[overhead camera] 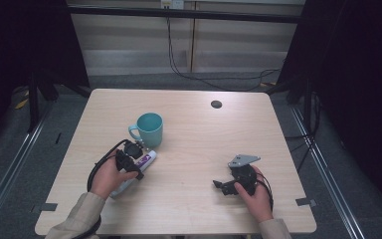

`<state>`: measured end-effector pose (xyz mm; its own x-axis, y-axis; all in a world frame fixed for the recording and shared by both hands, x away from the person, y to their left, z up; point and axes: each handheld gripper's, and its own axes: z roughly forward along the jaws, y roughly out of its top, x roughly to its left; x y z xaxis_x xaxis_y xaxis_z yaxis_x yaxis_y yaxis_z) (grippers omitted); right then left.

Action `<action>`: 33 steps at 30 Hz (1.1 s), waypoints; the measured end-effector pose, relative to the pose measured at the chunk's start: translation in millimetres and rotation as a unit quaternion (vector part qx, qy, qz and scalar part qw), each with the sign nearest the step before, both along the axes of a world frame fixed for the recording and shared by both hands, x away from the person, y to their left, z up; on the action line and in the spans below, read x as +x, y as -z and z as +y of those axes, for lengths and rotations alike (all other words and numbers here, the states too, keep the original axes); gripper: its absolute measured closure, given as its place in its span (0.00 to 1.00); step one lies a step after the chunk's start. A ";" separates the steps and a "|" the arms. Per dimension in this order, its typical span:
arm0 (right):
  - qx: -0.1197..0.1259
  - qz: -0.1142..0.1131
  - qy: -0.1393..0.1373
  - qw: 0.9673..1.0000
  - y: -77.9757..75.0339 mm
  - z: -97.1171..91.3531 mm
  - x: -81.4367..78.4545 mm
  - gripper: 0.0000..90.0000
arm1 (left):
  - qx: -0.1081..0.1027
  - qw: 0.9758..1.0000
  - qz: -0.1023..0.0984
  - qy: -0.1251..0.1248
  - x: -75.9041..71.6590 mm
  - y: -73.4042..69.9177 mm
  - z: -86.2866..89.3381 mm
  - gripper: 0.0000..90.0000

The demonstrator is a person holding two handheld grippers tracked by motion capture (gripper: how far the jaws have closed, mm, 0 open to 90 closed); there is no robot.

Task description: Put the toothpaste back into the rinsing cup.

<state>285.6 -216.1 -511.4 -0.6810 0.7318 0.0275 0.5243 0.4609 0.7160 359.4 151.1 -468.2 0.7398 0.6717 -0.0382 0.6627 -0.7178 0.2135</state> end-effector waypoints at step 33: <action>0.000 0.003 0.003 1.000 -0.2 0.7 0.2 0.11 | 0.026 0.999 0.028 -0.014 -14.1 -4.2 20.8 0.73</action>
